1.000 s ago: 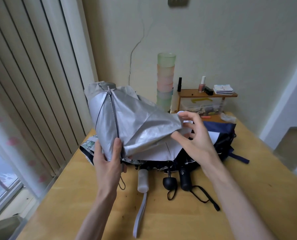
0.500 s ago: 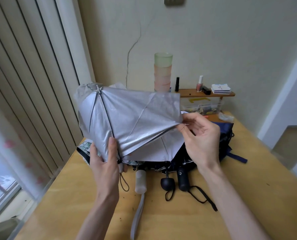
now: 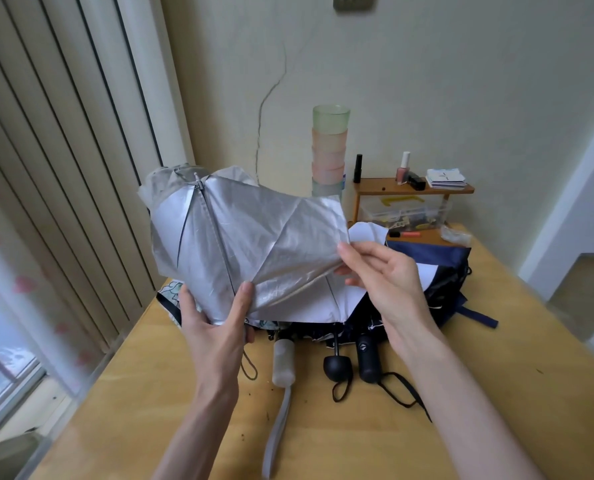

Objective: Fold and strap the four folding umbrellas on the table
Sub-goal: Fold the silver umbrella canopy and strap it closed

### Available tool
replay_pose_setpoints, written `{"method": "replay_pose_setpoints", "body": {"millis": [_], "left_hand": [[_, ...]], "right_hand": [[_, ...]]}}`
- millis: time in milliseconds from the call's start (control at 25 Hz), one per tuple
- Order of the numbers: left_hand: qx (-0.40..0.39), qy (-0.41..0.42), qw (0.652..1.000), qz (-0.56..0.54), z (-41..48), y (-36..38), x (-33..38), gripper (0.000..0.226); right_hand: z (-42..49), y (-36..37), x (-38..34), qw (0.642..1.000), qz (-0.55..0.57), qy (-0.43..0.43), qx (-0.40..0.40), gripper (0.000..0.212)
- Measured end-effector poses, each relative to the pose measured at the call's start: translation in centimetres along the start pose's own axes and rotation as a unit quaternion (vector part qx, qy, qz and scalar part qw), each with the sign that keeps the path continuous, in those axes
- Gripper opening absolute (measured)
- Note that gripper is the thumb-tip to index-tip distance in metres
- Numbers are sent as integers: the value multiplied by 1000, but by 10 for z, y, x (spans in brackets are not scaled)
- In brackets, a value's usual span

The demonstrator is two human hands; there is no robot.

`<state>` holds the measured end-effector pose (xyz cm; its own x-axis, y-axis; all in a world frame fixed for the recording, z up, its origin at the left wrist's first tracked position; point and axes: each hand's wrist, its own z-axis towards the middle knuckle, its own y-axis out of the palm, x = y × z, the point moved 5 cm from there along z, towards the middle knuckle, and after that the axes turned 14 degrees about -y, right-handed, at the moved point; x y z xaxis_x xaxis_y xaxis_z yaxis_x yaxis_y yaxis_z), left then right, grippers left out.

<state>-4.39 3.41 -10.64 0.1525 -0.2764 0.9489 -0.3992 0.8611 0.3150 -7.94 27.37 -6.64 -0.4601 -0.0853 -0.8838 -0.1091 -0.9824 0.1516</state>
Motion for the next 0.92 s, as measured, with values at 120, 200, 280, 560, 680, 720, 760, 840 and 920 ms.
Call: {"method": "replay_pose_setpoints", "body": {"millis": [120, 200, 280, 560, 680, 720, 760, 840, 920], "left_hand": [[3, -10, 1000, -9, 4, -4, -2, 50], [5, -13, 1000, -13, 5, -4, -2, 52], [-7, -10, 1000, -6, 3, -3, -2, 51], [-35, -7, 999, 33, 0, 6, -6, 46], [-8, -5, 999, 31, 6, 2, -8, 36], [0, -8, 1000, 29, 8, 0, -10, 36], [4, -9, 1000, 26, 9, -2, -10, 37], [2, -2, 1000, 22, 8, -3, -7, 40], [5, 12, 999, 29, 5, -2, -3, 41]], "right_hand": [[5, -7, -4, 998, -36, -40, 8, 9], [6, -10, -6, 998, -39, -39, 3, 10], [5, -8, -6, 1000, 8, 0, 5, 15], [7, -6, -7, 999, -17, -29, 31, 27], [8, -7, -15, 997, 13, -80, 12, 23], [8, -6, -19, 996, 25, -90, 4, 20], [7, -4, -23, 995, 34, -95, -1, 18], [6, -2, -25, 994, 51, -98, 7, 16], [6, -2, -23, 993, 76, -90, 28, 17]]}}
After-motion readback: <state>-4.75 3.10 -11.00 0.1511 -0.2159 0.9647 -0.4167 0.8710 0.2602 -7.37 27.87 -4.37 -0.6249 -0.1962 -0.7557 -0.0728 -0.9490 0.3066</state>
